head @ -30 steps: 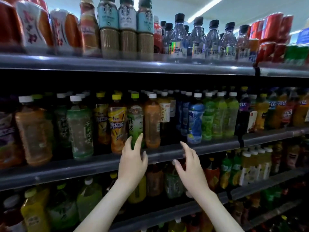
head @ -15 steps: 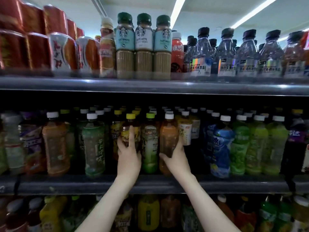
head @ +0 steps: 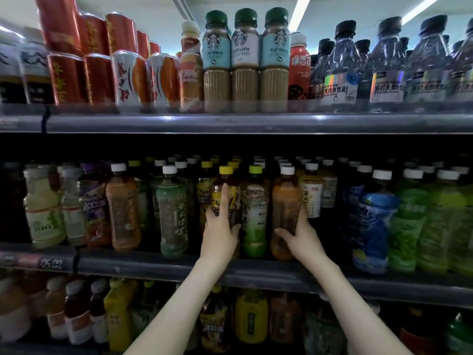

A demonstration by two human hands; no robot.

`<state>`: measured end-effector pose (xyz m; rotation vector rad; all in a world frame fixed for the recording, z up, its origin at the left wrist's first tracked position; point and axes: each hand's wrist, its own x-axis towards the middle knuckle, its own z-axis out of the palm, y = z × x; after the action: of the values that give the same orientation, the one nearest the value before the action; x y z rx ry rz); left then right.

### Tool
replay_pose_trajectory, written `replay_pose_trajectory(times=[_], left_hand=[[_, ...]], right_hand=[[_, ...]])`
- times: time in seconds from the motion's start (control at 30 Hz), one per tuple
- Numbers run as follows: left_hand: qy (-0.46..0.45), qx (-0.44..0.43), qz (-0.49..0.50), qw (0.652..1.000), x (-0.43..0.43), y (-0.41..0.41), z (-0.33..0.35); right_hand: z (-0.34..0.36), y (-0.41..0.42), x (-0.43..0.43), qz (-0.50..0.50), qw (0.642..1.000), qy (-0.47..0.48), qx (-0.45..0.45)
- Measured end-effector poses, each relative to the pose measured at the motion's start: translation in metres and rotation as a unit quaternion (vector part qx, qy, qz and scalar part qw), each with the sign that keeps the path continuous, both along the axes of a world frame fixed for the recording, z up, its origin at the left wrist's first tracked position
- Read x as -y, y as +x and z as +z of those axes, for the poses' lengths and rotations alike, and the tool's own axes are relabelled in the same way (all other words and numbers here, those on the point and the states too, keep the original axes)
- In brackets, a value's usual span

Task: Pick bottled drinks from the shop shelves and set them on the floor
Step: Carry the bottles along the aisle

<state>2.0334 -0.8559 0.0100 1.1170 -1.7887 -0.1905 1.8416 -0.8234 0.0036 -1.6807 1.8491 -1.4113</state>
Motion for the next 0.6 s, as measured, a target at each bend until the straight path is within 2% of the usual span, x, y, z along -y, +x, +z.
replay_pose_trajectory(times=[0.37, 0.43, 0.5, 0.6], left_hand=[[-0.025, -0.025, -0.017, 0.999, 0.009, -0.012, -0.012], [-0.034, -0.016, -0.028, 0.999, 0.011, -0.010, -0.015], [-0.046, -0.001, -0.036, 0.998, 0.013, -0.006, -0.017], [-0.050, 0.012, -0.047, 0.998, 0.013, 0.002, -0.017]], right_hand=[[-0.003, 0.015, -0.014, -0.084, 0.995, 0.025, -0.054], [-0.003, 0.024, -0.018, -0.131, 0.985, -0.048, -0.100], [0.001, 0.037, -0.020, -0.178, 0.953, -0.155, -0.191], [0.014, 0.061, -0.013, -0.166, 0.918, -0.221, -0.286]])
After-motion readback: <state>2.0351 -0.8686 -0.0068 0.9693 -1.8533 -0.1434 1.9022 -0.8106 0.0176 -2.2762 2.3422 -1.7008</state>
